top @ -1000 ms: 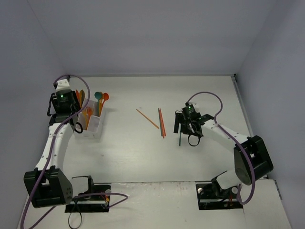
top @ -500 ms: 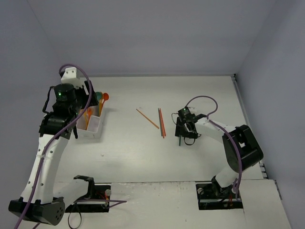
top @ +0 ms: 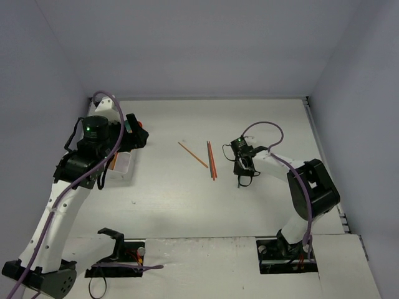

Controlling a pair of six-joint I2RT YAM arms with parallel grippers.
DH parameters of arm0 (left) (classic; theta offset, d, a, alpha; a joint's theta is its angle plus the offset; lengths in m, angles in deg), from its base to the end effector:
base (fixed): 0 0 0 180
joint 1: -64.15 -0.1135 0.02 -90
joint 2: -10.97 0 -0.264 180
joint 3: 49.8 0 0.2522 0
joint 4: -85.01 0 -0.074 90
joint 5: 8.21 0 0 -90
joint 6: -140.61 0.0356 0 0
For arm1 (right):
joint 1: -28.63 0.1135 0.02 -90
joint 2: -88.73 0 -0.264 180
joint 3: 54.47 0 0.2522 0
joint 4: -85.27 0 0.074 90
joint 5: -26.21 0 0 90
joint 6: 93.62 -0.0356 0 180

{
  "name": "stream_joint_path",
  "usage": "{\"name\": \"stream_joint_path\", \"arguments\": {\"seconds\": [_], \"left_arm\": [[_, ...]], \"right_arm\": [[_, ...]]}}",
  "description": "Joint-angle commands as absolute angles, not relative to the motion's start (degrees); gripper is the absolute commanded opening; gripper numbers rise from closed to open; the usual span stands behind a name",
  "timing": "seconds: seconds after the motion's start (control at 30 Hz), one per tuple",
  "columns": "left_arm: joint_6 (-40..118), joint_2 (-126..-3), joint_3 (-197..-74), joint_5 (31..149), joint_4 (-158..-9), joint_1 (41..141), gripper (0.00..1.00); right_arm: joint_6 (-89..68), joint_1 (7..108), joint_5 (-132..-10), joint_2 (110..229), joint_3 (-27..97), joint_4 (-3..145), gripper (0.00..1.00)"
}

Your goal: Sort the eating utensils into containers

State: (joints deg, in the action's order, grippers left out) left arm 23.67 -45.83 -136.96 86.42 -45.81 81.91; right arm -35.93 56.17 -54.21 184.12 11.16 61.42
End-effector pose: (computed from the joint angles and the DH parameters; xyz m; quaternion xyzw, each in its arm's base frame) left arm 0.1864 -0.0627 0.4266 -0.0416 0.8118 -0.2515 0.5253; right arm 0.2940 0.1466 0.1633 0.0654 0.9448 0.0865 0.3093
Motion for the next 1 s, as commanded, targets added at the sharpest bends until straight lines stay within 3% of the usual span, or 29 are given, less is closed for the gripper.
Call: {"name": "stream_joint_path", "arguments": {"seconds": [0.0, 0.3, 0.57, 0.97], "left_arm": [[19.37, -49.32, -141.93, 86.10, -48.16, 89.19, 0.69], [15.85, -57.37, -146.99, 86.01, -54.57, 98.57, 0.70], [13.74, -60.85, -148.87, 86.53, -58.64, 103.15, 0.70], [12.12, -64.45, -149.42, 83.87, -62.17, 106.79, 0.71]], "right_arm": [[-29.05, 59.17, -57.03, 175.36, 15.05, 63.92, 0.00], [-18.52, 67.94, -69.61, 158.09, 18.65, 72.95, 0.00], [-17.30, 69.03, -78.37, 154.07, 20.48, 76.12, 0.00], [-18.03, 69.51, -80.84, 153.59, 21.78, 77.66, 0.00]]}}
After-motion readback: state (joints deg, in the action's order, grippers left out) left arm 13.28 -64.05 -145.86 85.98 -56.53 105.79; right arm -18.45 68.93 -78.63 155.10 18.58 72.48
